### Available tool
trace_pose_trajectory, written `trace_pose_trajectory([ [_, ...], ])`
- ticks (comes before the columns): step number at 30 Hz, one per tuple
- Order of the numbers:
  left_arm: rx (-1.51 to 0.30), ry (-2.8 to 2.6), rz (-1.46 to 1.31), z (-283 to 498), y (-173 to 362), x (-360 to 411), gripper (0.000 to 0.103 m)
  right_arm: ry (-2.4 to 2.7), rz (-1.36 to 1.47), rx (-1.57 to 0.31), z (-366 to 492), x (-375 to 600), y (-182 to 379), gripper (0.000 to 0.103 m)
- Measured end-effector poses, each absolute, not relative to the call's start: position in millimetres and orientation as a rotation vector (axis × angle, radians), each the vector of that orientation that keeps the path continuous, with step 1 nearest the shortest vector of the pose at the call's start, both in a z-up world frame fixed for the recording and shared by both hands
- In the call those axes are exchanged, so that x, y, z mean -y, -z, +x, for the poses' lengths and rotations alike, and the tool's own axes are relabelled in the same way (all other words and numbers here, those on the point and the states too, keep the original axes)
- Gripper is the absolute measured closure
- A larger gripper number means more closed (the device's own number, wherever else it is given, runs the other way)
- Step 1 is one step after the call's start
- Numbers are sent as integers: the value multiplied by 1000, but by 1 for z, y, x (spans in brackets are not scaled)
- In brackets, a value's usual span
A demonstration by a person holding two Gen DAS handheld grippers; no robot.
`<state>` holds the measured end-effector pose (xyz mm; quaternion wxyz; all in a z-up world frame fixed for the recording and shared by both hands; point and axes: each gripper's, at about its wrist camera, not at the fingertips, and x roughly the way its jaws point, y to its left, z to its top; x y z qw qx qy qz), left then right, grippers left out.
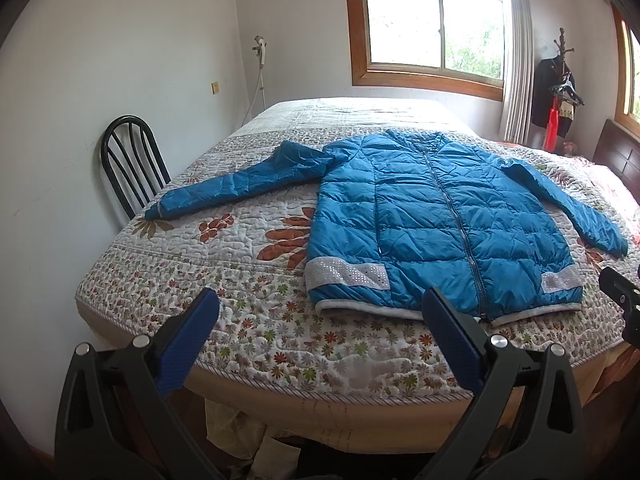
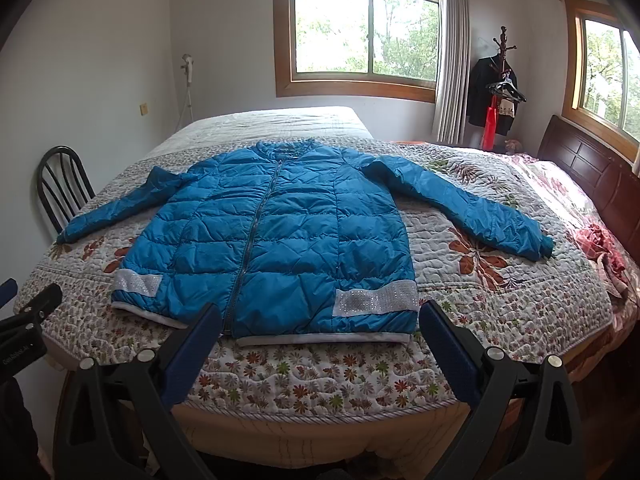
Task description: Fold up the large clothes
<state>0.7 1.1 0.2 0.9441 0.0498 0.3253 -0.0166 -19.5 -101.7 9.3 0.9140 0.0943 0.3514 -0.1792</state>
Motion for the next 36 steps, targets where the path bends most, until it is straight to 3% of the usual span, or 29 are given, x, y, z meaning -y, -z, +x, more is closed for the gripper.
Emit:
trace_pose_trajectory([
  [36,-663,32,103,1,0,-1,3,369,190,-725,-18,100,-8,4],
])
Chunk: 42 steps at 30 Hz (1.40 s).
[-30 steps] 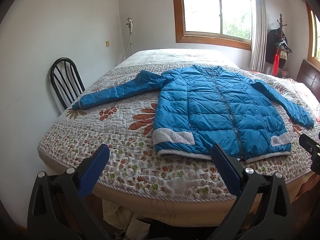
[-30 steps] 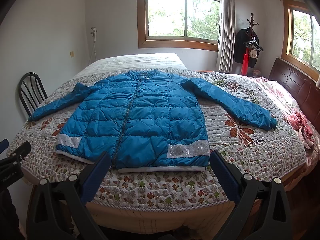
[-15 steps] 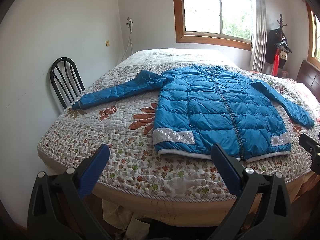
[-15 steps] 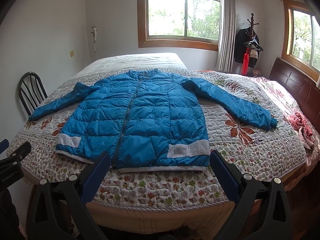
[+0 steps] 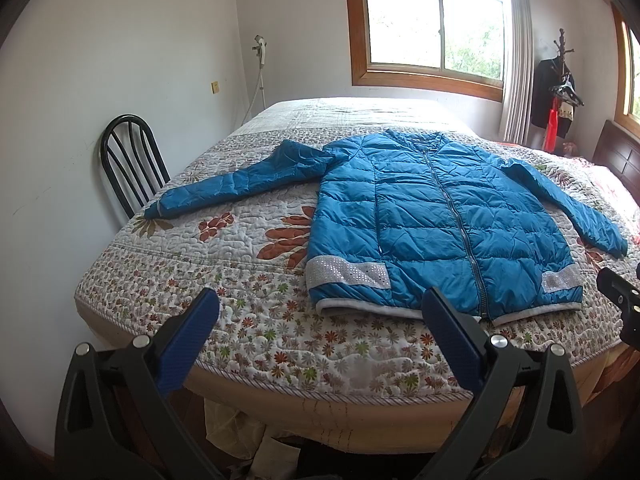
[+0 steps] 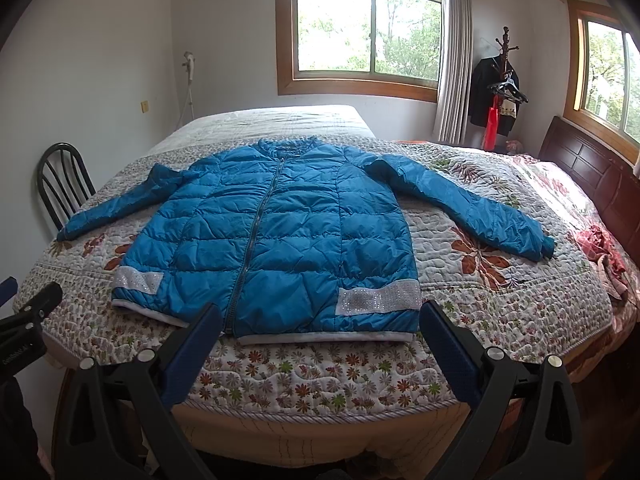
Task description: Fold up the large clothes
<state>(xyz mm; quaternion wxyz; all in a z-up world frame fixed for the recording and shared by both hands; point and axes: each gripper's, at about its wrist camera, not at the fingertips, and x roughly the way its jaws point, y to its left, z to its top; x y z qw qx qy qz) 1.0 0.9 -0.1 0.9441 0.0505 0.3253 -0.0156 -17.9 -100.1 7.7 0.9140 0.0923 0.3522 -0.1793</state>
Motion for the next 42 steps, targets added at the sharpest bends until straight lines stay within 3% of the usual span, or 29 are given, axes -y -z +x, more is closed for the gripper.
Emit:
trace_pose_trajectory([
  [35,-663,38,96,2,1,-2,3,336,202,-723,-19,100,-10,4],
  [42,-683,50,66,27,2,-5,3,320,256,-757,-1,141,-5,4],
])
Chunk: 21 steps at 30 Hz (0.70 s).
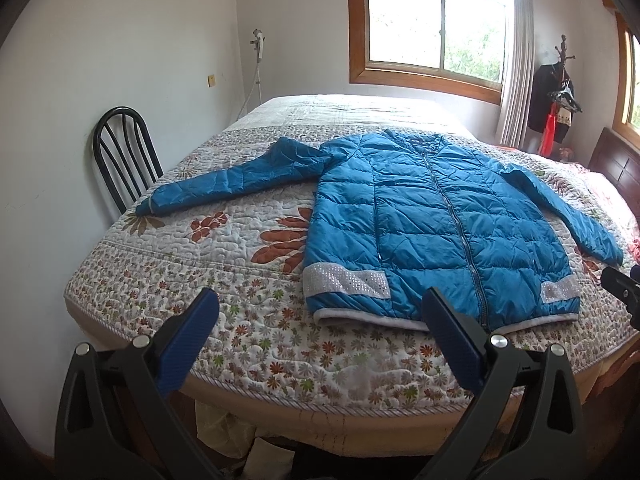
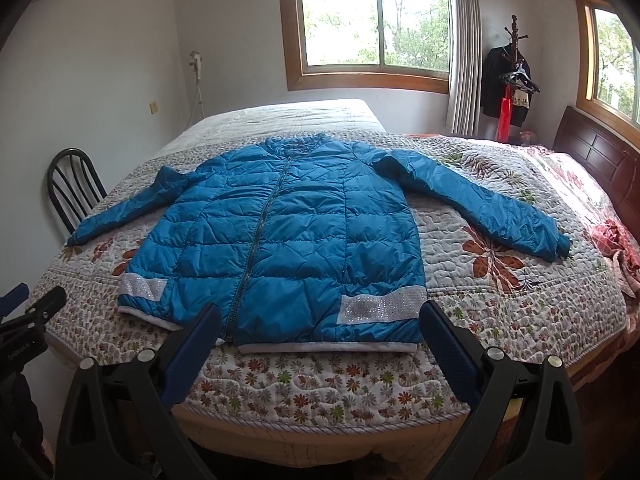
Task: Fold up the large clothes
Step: 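Reach the right gripper to the jacket sleeve and grasp its cuff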
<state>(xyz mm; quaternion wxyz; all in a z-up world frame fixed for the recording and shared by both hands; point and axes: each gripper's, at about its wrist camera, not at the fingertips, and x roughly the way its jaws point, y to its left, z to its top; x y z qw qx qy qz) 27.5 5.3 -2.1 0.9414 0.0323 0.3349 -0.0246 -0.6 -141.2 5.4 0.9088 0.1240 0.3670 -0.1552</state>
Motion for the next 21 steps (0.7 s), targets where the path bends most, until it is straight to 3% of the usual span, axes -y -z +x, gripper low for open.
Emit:
trace_pose_trajectory([
  [10,-730,40,59,110,10,11,3,467,496,-816,46,307,20,4],
  [21,-847,65,13,244,55,69,3,607,710,-972,92,461,114,5],
])
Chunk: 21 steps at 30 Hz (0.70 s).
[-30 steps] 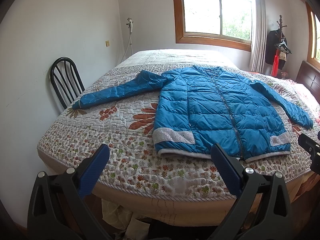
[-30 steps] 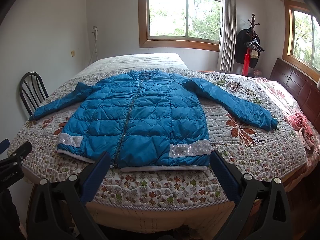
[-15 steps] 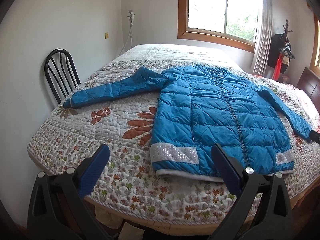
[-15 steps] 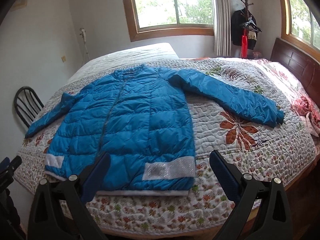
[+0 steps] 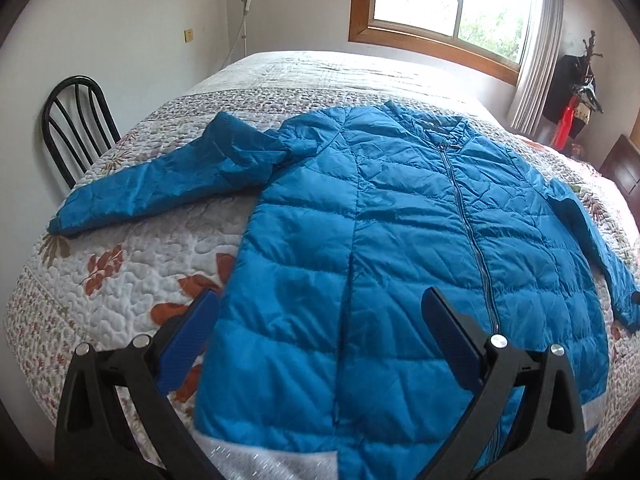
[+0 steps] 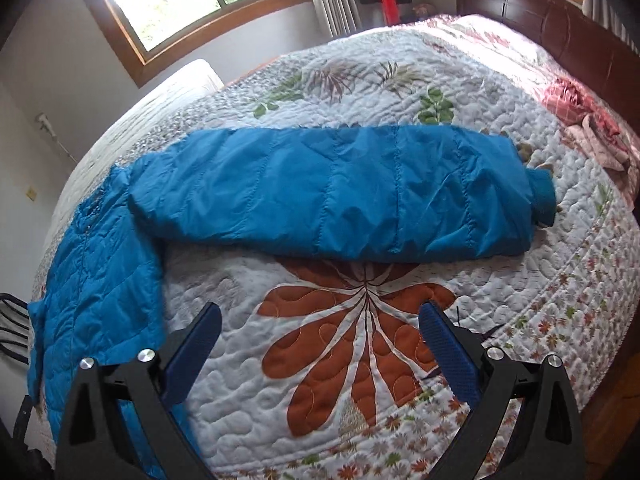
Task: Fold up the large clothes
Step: 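Reach the right gripper to the jacket sleeve and grasp its cuff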
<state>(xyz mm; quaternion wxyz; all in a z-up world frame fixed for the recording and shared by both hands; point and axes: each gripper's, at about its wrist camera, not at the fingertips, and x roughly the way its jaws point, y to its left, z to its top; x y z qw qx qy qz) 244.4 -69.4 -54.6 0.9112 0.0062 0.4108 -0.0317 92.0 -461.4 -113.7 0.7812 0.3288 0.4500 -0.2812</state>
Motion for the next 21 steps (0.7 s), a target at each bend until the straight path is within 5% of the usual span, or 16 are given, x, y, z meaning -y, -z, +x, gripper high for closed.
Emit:
trace_pose_trajectory([
  [9,-858,98,107,296,82,112,3,630,913,-1014,103,495,162,5],
  [21,-929,-39,69,269,100,-14,3,773,1075,-966,95,545,187,4],
])
